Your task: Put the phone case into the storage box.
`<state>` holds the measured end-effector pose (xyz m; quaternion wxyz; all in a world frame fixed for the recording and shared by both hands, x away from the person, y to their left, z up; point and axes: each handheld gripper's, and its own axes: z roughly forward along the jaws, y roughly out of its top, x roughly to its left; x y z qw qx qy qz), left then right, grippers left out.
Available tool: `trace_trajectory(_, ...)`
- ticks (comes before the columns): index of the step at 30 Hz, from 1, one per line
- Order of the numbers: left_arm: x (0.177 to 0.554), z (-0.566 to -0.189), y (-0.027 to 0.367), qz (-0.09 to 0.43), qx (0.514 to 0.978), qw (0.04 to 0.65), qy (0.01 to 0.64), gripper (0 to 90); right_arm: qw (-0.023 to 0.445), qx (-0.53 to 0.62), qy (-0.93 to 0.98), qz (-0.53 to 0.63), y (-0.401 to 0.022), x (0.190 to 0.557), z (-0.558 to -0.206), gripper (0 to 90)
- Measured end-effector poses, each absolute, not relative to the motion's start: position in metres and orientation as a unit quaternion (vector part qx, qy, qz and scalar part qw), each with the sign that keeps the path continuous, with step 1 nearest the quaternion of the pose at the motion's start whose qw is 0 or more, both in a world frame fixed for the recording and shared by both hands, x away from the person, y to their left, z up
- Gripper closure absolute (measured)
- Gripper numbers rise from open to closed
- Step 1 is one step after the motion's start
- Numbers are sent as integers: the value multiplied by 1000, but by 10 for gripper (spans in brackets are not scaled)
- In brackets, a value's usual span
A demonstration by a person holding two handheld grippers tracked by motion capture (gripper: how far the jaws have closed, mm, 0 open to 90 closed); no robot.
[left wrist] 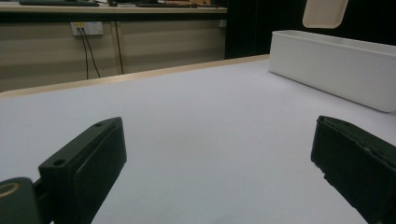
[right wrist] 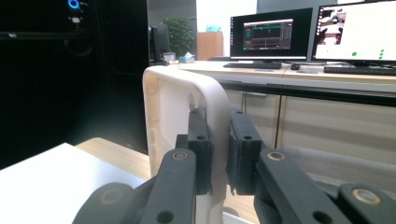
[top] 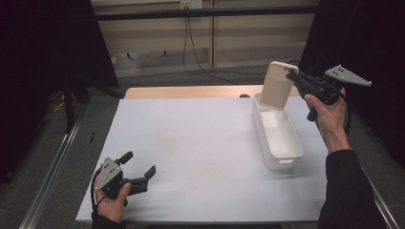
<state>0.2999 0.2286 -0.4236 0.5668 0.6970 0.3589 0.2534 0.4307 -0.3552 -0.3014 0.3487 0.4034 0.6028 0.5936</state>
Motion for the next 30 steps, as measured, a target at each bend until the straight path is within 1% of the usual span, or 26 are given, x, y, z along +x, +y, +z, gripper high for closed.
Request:
trace_trajectory(8,302,-424,229,255,696,567,359,32,351,402,611,585,-360,443,-313,814)
trace_trajectory(15,302,-423,229,255,696,568,357,33,335,413,615,582,-364,452,-326,814)
trace_trajectory(20,302,-422,228,253,692,575,356,32,335,417,617,578,-364,457,-332,814)
trace_trajectory(30,304,-423,228,254,696,570,355,29,336,415,621,573,-363,466,-344,814)
